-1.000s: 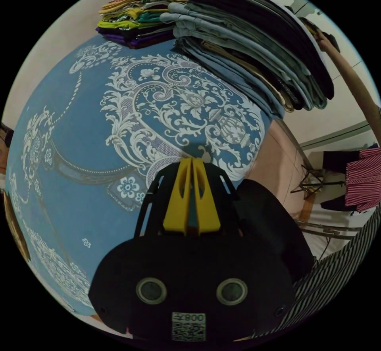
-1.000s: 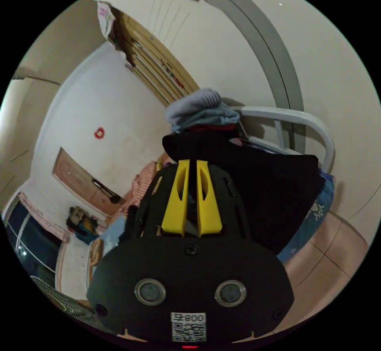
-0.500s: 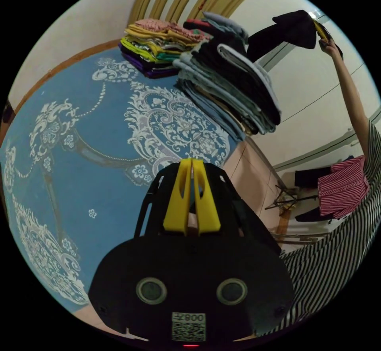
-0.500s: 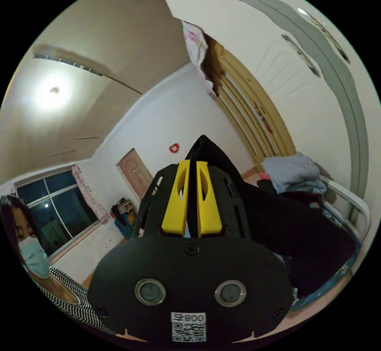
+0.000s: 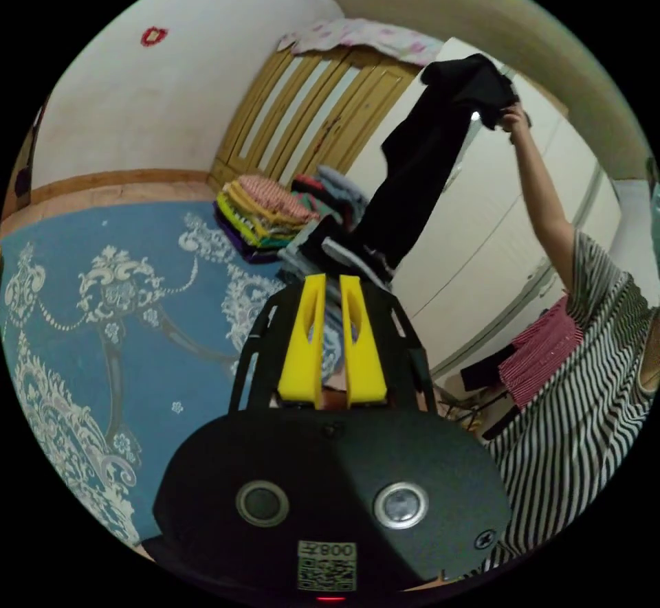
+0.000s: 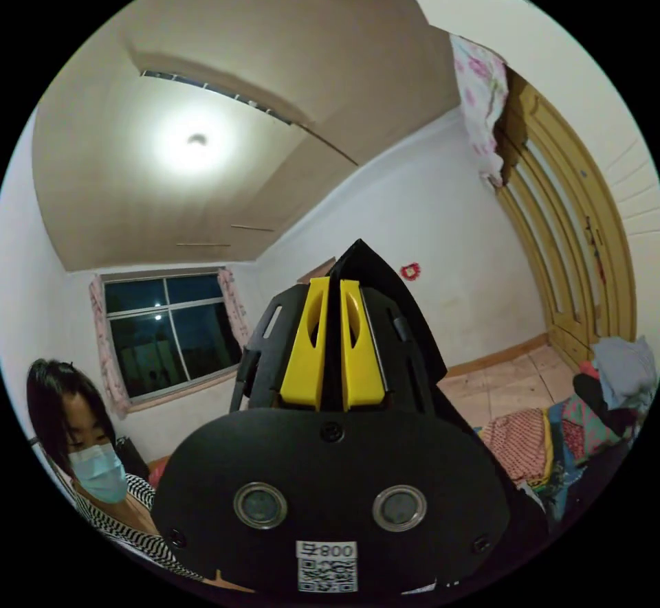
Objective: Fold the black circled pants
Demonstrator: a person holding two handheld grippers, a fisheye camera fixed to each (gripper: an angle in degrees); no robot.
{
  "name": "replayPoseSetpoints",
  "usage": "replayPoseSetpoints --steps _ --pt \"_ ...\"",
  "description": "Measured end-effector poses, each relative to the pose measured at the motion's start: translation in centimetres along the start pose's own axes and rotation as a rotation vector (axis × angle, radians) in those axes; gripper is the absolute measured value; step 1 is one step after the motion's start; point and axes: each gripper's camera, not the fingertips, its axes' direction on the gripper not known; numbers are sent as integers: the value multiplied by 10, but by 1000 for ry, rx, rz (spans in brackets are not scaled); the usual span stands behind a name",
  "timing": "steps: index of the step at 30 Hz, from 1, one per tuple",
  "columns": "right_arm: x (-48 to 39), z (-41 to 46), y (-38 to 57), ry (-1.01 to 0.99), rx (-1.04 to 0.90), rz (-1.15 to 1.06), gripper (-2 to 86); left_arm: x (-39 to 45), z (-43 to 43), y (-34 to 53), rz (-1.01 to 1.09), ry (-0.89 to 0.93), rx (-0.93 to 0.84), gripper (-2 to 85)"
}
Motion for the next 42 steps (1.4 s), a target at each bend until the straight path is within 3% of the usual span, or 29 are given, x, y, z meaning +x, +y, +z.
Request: replayPoseSetpoints --steps 5,8,11,15,21,27,32,42 --pt "-72 67 57 -158 -34 -18 21 42 -76 -24 114 59 52 118" --pt "-100 106 102 -258 -67 0 20 55 -119 -27 112 -4 75 128" --pt "-120 147 154 -326 -135 25 20 60 -166 -21 90 29 87 81" --pt "-126 196 223 -391 -224 83 20 54 -240 4 -51 -97 54 28" --pt "-100 260 338 -405 -345 217 19 44 -380 44 -254 -295 131 3" --pt "-68 313 453 -398 -497 319 19 59 -506 51 -325 -560 173 -1" --pt "-31 345 535 -452 -471 463 19 77 -579 23 -272 -660 230 -1" --pt "24 359 630 -393 -459 464 18 88 -660 -76 -64 -732 256 -2"
